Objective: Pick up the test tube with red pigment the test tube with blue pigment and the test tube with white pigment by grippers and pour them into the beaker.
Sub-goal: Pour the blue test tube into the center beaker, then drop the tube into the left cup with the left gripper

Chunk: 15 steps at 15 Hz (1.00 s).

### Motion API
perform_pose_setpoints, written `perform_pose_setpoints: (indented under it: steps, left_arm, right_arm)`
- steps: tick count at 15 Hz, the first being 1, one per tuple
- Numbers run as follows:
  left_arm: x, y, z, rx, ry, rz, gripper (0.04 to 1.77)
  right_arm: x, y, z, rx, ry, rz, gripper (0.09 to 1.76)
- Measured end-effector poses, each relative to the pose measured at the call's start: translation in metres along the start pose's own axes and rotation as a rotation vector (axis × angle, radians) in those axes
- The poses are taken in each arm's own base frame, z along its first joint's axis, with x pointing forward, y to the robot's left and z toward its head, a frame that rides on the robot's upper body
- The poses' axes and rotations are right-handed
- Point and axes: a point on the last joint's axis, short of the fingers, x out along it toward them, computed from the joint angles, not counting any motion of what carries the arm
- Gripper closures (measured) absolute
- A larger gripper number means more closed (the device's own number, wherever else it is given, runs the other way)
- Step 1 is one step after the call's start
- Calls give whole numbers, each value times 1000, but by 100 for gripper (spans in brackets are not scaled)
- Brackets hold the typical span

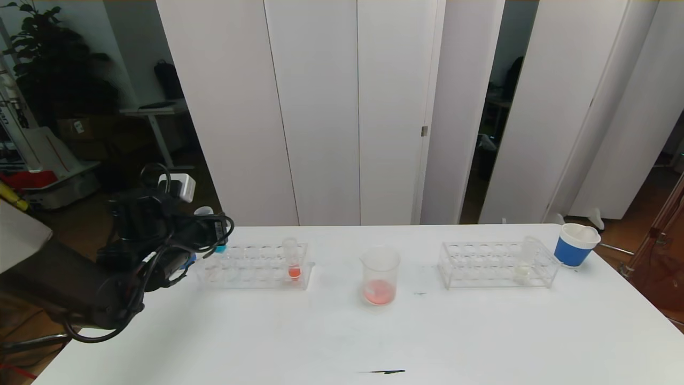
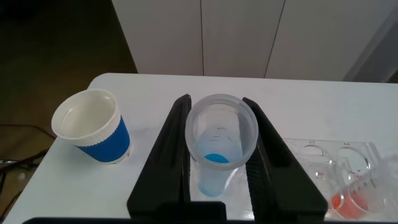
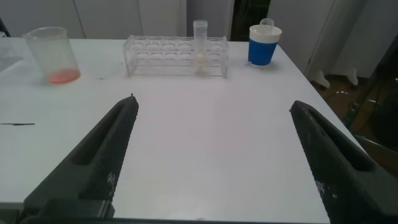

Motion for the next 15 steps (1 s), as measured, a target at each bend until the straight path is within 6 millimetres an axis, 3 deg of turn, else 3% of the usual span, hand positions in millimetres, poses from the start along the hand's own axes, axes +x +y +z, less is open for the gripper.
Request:
perform_pose_setpoints:
  steps: [5, 10, 12, 15]
  left_arm:
    - [-38, -12, 63, 1, -65, -66, 123]
    - [-78, -44, 118, 78, -206, -300, 123]
    - [-85, -57, 129, 158, -265, -366, 123]
    - [-85, -83, 129, 257, -301, -469, 123]
  right_arm:
    - [0, 0, 0, 0, 0, 0, 10]
    - [0, 0, 0, 0, 0, 0, 10]
    - [0, 0, 0, 0, 0, 0, 10]
    - [0, 0, 0, 0, 0, 0, 10]
